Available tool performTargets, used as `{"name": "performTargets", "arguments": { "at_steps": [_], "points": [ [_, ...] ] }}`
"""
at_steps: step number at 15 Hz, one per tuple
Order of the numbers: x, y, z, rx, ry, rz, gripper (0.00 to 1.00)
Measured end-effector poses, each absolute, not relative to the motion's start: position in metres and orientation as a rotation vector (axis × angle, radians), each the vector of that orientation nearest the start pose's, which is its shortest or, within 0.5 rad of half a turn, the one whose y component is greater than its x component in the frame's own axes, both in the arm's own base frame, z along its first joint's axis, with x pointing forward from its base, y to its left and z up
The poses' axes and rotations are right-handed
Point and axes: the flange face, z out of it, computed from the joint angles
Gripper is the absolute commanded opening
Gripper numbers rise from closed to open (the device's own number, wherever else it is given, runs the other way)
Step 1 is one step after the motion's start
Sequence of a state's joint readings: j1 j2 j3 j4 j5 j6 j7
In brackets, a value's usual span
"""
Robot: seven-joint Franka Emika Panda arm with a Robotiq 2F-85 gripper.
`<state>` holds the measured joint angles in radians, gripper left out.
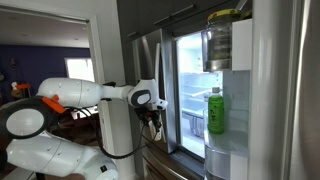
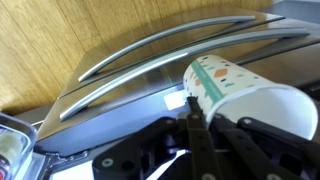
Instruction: Put the cup into the fridge
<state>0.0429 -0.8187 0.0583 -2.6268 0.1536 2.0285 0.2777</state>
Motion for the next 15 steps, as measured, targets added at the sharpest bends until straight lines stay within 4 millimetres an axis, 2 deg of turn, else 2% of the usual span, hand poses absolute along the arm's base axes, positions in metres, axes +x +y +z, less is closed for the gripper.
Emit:
{"name": "performTargets", "arguments": {
  "at_steps": [3, 8, 10, 15],
  "points": [
    [0.332, -0.002, 0.521, -2.962, 0.393, -0.321, 0.00],
    [0.357, -0.046, 0.521, -2.977, 0.513, -0.319, 0.01],
    [0.363, -0.050, 0.518, -2.978, 0.526, -0.307, 0.01],
    [0.361, -0.046, 0.522, -2.980, 0.515, -0.324, 0.01]
  ]
}}
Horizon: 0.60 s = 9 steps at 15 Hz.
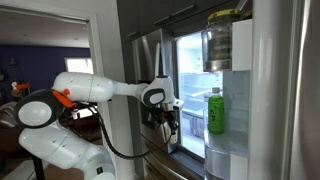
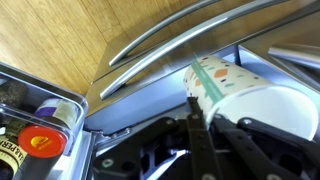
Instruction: Put the cup into the fridge
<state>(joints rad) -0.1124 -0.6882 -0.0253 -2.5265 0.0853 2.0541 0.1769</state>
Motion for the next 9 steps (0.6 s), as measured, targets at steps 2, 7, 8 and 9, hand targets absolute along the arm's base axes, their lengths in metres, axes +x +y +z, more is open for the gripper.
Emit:
{"name": "performTargets", "arguments": {
  "at_steps": [2, 7, 8, 9],
  "points": [
    [0.361, -0.046, 0.522, -2.980, 0.514, -0.325, 0.00],
    [0.371, -0.055, 0.525, -2.959, 0.613, -0.324, 0.00],
    [0.380, -0.063, 0.527, -2.945, 0.667, -0.335, 0.00],
    [0.391, -0.071, 0.529, -2.933, 0.714, -0.344, 0.00]
  ]
}}
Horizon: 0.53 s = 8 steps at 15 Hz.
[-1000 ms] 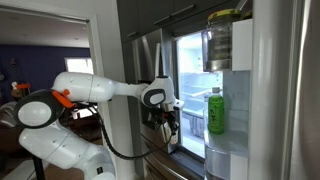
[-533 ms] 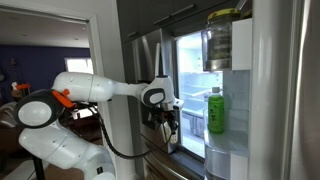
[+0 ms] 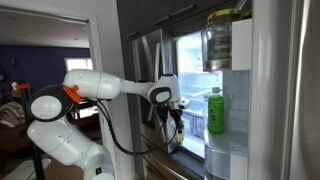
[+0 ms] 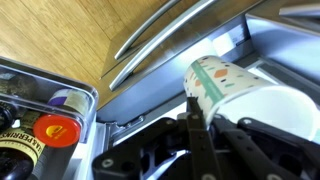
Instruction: Put the cup into the fridge
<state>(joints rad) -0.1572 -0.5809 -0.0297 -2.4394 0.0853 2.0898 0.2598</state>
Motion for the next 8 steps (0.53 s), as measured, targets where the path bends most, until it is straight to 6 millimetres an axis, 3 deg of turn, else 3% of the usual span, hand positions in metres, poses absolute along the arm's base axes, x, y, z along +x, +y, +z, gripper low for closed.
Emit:
{"name": "performTargets", "arguments": {
  "at_steps": [4, 8],
  "points": [
    [0.446, -0.096, 0.531, -2.907, 0.830, -0.326, 0.00],
    [0.500, -0.106, 0.531, -2.876, 0.921, -0.312, 0.00]
  ]
}}
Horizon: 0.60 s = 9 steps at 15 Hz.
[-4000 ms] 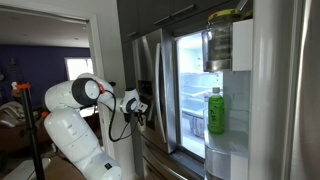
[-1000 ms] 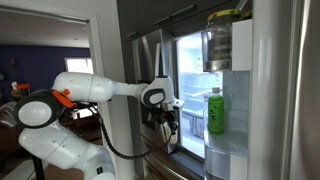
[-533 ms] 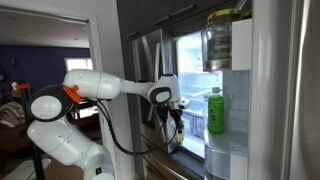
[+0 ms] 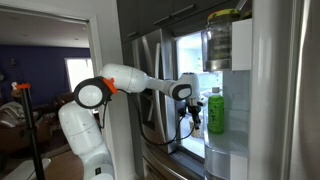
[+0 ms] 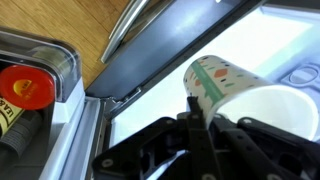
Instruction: Put the cup into the fridge
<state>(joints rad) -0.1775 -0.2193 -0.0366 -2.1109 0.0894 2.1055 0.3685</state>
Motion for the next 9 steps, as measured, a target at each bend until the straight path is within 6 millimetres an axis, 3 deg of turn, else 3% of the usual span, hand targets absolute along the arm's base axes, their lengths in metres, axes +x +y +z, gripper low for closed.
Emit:
{"name": "performTargets", "arguments": {
  "at_steps": [5, 9],
  "points": [
    [0.551, -0.098, 0.525, -2.834, 1.007, -0.300, 0.00],
    [0.576, -0.083, 0.529, -2.806, 1.033, -0.312, 0.00]
  ]
}}
